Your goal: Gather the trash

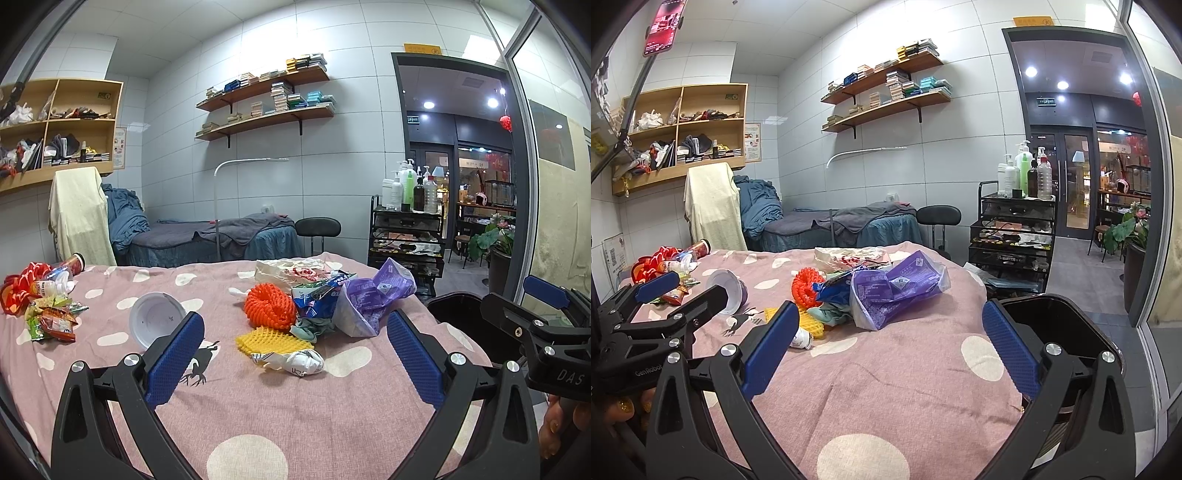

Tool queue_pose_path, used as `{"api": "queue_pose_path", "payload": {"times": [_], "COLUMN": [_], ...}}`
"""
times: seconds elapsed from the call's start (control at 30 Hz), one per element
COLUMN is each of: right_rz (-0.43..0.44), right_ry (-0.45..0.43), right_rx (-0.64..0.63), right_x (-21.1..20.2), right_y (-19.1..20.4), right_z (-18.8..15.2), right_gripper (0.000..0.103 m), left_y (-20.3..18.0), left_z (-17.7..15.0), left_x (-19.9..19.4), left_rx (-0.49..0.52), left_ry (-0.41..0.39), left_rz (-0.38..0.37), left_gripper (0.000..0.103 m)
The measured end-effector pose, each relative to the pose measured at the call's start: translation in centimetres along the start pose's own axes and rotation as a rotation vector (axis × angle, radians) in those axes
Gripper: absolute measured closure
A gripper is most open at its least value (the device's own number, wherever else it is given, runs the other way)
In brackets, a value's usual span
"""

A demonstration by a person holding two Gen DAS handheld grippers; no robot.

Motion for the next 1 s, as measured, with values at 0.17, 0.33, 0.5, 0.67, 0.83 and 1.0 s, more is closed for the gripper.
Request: {"api": "queue_pose_path", "payload": {"times": [0.17, 0.33, 0.5, 0.67, 0.83, 1.0], "right_rz": [-0.001, 0.000, 0.001, 0.003, 0.005, 0.017], "right_ry": [0.000, 0.000, 0.002, 0.004, 0.008, 0.029], "right_rx": [0.000, 0.000, 0.000, -0.001, -0.004, -0.018], "right_x": [0.0, 0.0, 0.1, 0.1, 0.4, 1.0], "right_y": [0.0, 0.0, 0.1, 0.2, 0.3, 0.8], "right_z": [0.0, 0.0, -0.1, -0.3, -0.6, -0.7], "right_gripper": [0.005, 0.005, 0.005, 0.005, 0.005, 0.005], "left_y": [0.0, 0.0, 0.0, 0.1, 0.1, 0.4], "left_z": [0.0, 0.0, -0.1, -0.2, -0.2, -0.6], "left_x": [0.0, 0.0, 0.0, 0.1, 0.1, 0.4], "left_rx": [0.000, -0.001, 0.000, -0.001, -0.001, -0.001], "left_ry": [0.001, 0.001, 0.000, 0.002, 0.003, 0.018], "left_rz": [0.000, 0.000, 0.001, 0.002, 0.001, -0.002], "left_gripper": [0.005, 0.005, 0.005, 0.005, 0.005, 0.005]}}
Point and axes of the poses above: each gripper's, at about its wrist camera, not at the fingertips, and x roughly the way its jaws point, y to its left, z to its top, the point moved 7 cm from there along x, roughly the way its jaws point, and after that the axes turned 6 degrees about -x, right-handed, at the moved point
